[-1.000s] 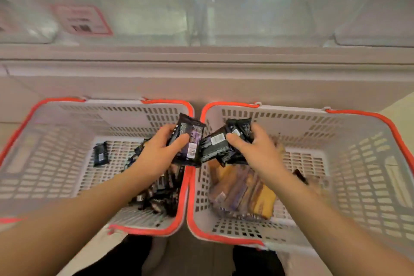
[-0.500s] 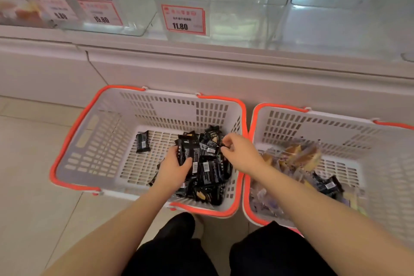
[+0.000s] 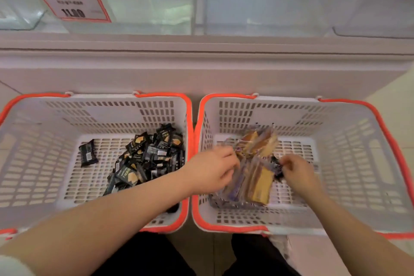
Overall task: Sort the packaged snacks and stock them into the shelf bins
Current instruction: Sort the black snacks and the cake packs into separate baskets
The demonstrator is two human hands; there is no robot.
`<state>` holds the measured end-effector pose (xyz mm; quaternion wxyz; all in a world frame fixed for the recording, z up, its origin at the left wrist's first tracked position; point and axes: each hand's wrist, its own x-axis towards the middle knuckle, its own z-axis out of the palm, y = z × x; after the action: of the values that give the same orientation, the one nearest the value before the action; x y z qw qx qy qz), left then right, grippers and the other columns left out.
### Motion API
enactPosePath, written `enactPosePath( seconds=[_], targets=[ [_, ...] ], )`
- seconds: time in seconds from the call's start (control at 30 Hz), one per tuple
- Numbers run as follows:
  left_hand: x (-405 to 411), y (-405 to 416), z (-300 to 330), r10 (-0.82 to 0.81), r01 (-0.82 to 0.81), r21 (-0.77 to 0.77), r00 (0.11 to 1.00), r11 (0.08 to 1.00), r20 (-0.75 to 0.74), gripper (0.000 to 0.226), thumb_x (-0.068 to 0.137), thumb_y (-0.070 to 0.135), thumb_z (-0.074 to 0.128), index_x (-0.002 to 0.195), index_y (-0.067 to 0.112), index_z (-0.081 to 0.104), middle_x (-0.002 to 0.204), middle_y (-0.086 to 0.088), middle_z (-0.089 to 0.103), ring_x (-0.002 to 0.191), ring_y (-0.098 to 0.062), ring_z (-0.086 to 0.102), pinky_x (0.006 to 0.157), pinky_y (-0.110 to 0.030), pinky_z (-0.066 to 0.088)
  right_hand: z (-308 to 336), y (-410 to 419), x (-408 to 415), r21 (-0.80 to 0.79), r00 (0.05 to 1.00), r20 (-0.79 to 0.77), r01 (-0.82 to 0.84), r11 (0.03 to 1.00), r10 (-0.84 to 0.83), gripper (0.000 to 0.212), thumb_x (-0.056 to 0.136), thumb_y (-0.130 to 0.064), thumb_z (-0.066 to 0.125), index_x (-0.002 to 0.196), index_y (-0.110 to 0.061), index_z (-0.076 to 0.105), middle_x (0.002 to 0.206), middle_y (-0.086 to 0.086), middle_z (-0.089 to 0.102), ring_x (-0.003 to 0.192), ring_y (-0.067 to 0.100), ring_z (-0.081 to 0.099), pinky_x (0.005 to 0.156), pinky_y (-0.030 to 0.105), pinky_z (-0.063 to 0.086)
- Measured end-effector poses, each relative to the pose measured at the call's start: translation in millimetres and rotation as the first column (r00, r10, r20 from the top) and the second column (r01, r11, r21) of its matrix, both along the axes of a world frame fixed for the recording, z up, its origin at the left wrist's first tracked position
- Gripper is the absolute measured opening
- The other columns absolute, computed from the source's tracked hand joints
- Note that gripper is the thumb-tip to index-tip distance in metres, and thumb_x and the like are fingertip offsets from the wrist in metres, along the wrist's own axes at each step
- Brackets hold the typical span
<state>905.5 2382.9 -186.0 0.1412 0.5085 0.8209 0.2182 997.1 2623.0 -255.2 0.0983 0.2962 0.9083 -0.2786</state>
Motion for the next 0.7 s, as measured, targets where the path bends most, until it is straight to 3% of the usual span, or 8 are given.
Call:
enactPosePath(
  seconds=[0.07,0.17,0.3,0.43,0.5,0.6,0.7],
  targets=[
    [-2,38,-9,-0.153,0.150,-0.078,0.988,0.986,-0.030,0.023,0.091,0.015,0.046,0.105,0.008,0.062,0.107,-0.008,0.057,0.098,-0.024,0.054,0.080,-0.036,0.044,-10,28,13,-0.024,0.990,0.033,0.141,0.990,-0.140,0.012,0.085,0.000,0.054,0.091,-0.002,0.064,0.093,0.021,0.067,0.090,0.036,0.061,0.073,0.036,0.043],
    [-5,99,-36,-0.250,0.240,-0.236,0.968,0.942,-0.012,0.026,0.093,0.018,0.042,0.112,0.009,0.058,0.113,-0.008,0.054,0.103,-0.025,0.052,0.082,-0.040,0.046,-25,66,26,-0.039,0.970,0.052,0.240,0.970,-0.238,0.012,0.086,-0.001,0.055,0.090,-0.002,0.066,0.093,0.022,0.068,0.092,0.036,0.062,0.068,0.032,0.038],
    [-3,165,-79,-0.284,0.272,-0.388,0.959,0.881,0.029,0.027,0.092,0.016,0.042,0.116,0.008,0.053,0.118,-0.009,0.051,0.112,-0.027,0.046,0.093,-0.041,0.042,-55,98,31,0.009,0.989,0.126,0.083,0.997,-0.083,0.020,0.091,-0.007,0.050,0.105,-0.004,0.064,0.104,0.019,0.064,0.095,0.033,0.060,0.075,0.034,0.044],
    [8,212,-119,-0.187,0.224,-0.464,0.974,0.857,0.124,0.034,0.092,0.015,0.044,0.125,0.004,0.047,0.125,-0.012,0.044,0.120,-0.027,0.038,0.094,-0.038,0.040,-85,109,14,-0.045,0.991,0.127,-0.028,0.999,0.034,0.036,0.094,-0.014,0.049,0.129,-0.006,0.049,0.129,0.014,0.051,0.118,0.030,0.047,0.092,0.036,0.040],
    [11,228,-135,-0.135,0.194,-0.480,0.979,0.856,0.154,0.039,0.092,0.015,0.045,0.129,0.004,0.043,0.129,-0.012,0.041,0.124,-0.026,0.035,0.099,-0.037,0.039,-98,111,2,-0.075,0.981,0.180,-0.061,0.995,0.074,0.043,0.094,-0.017,0.051,0.135,-0.008,0.042,0.131,0.013,0.050,0.119,0.030,0.048,0.094,0.038,0.042],
    [5,244,-156,-0.046,0.125,-0.504,0.985,0.855,0.166,0.046,0.090,0.008,0.046,0.135,0.006,0.037,0.136,-0.011,0.036,0.129,-0.026,0.031,0.106,-0.036,0.034,-110,116,-9,-0.050,0.938,0.286,-0.189,0.981,0.196,0.027,0.091,-0.018,0.054,0.116,-0.007,0.052,0.114,0.014,0.061,0.103,0.030,0.056,0.084,0.040,0.047],
    [-7,250,-174,-0.024,0.102,-0.534,0.988,0.840,0.150,0.055,0.085,-0.004,0.050,0.137,0.007,0.035,0.140,-0.011,0.034,0.130,-0.028,0.032,0.104,-0.035,0.036,-110,131,-12,-0.120,0.936,0.293,-0.169,0.978,0.197,0.012,0.090,-0.016,0.056,0.097,-0.006,0.055,0.099,0.014,0.063,0.087,0.028,0.058,0.066,0.032,0.043]
  ],
)
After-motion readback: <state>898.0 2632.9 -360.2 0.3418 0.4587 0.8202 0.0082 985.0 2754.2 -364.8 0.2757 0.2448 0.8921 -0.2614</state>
